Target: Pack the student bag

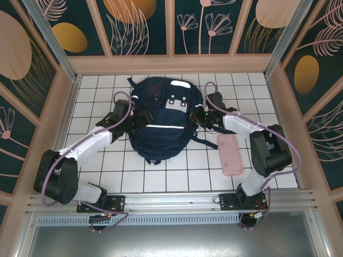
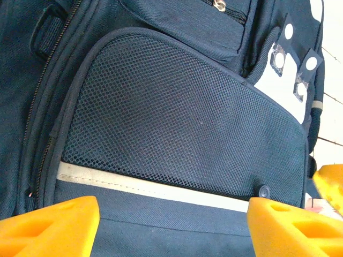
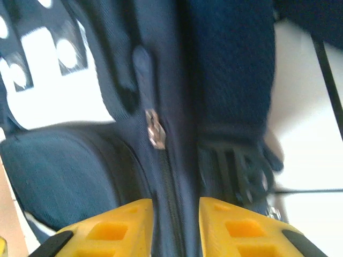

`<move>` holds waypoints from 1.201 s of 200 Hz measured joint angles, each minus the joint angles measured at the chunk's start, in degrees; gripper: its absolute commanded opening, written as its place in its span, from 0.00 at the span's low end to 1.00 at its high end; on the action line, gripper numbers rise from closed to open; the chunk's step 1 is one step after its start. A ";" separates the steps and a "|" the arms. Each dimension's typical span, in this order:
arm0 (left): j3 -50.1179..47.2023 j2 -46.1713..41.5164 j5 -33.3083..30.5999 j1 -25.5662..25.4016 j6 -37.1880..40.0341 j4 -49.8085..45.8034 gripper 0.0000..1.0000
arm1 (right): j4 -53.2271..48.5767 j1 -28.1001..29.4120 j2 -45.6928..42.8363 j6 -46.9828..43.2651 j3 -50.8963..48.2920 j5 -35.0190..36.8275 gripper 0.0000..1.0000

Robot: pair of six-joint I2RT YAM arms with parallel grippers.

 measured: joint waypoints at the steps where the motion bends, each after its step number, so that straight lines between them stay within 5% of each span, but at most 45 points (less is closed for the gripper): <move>1: 0.02 0.07 0.00 0.00 0.07 0.00 0.73 | -0.13 0.00 0.22 -0.20 0.46 0.26 0.33; 99: 0.66 0.96 -0.02 -0.11 1.11 0.94 0.73 | -8.76 0.76 14.32 -14.10 18.03 9.49 0.36; 139: 0.74 3.13 0.11 -0.11 1.70 1.51 0.73 | -9.94 1.05 15.41 -17.20 19.78 9.18 0.21; 186: 4.04 7.41 0.61 -0.11 3.43 2.29 0.72 | -11.47 1.31 15.61 -18.14 19.96 11.28 0.18; 217: 7.56 10.34 -0.46 -0.11 3.87 3.69 0.71 | -12.57 1.77 15.23 -17.90 19.74 14.01 0.19; 240: 9.09 11.76 -0.46 -0.11 4.09 4.87 0.71 | -12.76 1.88 12.92 -18.18 17.77 13.88 0.29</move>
